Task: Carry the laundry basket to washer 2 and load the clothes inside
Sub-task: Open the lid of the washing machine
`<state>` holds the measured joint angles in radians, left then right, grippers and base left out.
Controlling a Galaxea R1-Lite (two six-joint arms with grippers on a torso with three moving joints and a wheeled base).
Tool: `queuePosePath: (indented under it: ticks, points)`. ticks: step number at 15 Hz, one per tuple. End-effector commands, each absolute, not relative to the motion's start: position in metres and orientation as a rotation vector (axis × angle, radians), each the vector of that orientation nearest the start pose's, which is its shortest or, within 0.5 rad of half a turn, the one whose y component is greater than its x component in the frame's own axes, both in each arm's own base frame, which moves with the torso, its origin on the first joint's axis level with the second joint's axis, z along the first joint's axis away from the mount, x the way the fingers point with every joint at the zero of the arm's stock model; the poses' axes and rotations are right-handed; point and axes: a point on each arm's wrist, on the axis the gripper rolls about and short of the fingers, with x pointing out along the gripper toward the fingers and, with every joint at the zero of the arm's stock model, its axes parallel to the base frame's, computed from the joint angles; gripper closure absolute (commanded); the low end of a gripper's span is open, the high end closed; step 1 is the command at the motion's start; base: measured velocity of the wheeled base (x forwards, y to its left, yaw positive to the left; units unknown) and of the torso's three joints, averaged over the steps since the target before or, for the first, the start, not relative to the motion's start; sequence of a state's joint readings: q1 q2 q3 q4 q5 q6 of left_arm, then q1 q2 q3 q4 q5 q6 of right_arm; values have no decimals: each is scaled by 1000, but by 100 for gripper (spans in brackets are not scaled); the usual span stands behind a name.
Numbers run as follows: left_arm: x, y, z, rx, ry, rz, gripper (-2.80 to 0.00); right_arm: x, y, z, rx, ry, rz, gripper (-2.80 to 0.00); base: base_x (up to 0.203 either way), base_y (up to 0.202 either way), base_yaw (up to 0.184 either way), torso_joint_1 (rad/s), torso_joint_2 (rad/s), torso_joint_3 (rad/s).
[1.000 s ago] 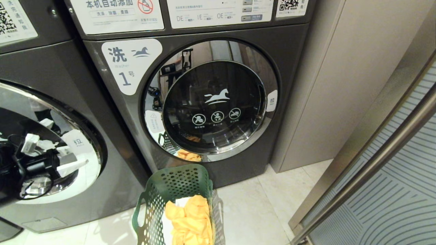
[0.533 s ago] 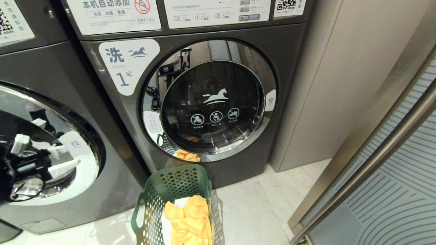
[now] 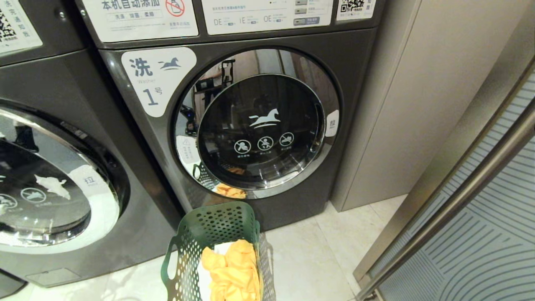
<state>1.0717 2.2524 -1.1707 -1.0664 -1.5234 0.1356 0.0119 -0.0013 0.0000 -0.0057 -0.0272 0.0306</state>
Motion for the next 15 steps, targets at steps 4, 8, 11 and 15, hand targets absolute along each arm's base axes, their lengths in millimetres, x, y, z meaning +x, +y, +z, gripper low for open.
queuePosePath:
  ticks: [4, 8, 11, 15]
  points:
    - [64, 293, 279, 388, -33, -99, -280, -23, -1, 76, 31, -6, -15, 0, 0, 0, 0, 0, 0, 0]
    - [3, 178, 365, 460, 12, 149, -280, -23, -1, 76, 31, -6, -15, 0, 0, 0, 0, 0, 0, 0]
    - [32, 126, 388, 375, -33, -35, -280, -23, -1, 76, 31, -6, -15, 0, 0, 0, 0, 0, 0, 0]
    - [48, 63, 384, 168, -56, -335, 0, -23, -1, 76, 31, -6, -15, 0, 0, 0, 0, 0, 0, 0]
